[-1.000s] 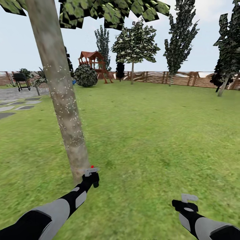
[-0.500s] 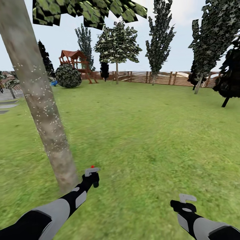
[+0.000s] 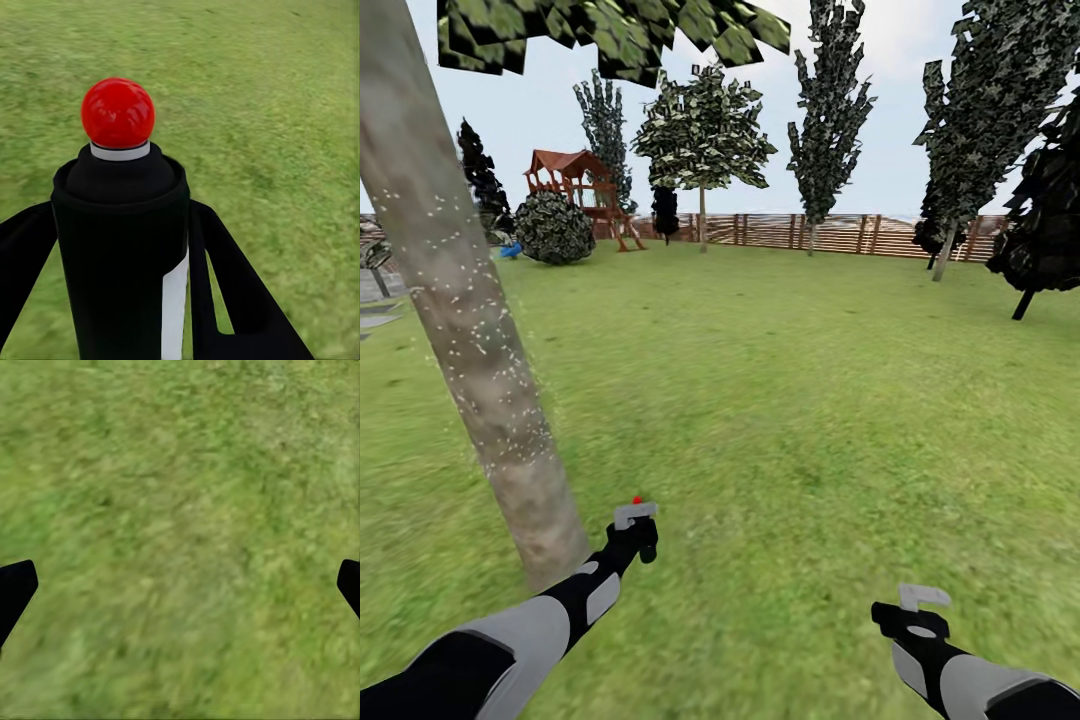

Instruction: In the garden, pick up the pesticide atomizer on the floor and spray pesticide onto both trees until each tree trunk is fully covered.

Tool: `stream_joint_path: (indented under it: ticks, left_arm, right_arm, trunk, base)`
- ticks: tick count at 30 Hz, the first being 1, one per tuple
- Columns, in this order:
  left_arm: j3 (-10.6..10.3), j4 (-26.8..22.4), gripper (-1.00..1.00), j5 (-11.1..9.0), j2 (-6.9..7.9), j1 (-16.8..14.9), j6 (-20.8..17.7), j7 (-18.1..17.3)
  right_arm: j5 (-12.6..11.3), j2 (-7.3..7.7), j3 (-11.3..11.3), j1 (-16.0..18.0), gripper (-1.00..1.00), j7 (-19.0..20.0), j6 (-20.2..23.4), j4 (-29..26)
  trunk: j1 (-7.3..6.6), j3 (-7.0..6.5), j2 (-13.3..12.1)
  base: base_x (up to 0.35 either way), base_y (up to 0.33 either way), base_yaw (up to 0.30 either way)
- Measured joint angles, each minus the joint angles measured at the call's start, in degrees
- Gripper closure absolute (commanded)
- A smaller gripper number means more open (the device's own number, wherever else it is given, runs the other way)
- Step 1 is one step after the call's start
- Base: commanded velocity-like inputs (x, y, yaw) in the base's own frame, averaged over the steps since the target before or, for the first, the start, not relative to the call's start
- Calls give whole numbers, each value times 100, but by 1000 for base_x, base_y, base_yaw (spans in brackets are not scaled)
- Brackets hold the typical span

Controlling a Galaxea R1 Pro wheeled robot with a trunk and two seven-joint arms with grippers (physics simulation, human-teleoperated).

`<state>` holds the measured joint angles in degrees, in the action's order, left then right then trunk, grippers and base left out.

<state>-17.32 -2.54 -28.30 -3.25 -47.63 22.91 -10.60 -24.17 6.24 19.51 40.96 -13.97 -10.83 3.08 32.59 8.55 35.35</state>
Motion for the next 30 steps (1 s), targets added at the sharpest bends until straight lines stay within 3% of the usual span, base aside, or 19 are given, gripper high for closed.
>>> stream_joint_path:
  ticks: [30]
  left_arm:
    - [0,0,100,0,0,0,-6,5]
  right_arm:
    - [0,0,0,0,-100,0,0,0]
  trunk:
    - [0,0,0]
  base:
    - [345,0,0]
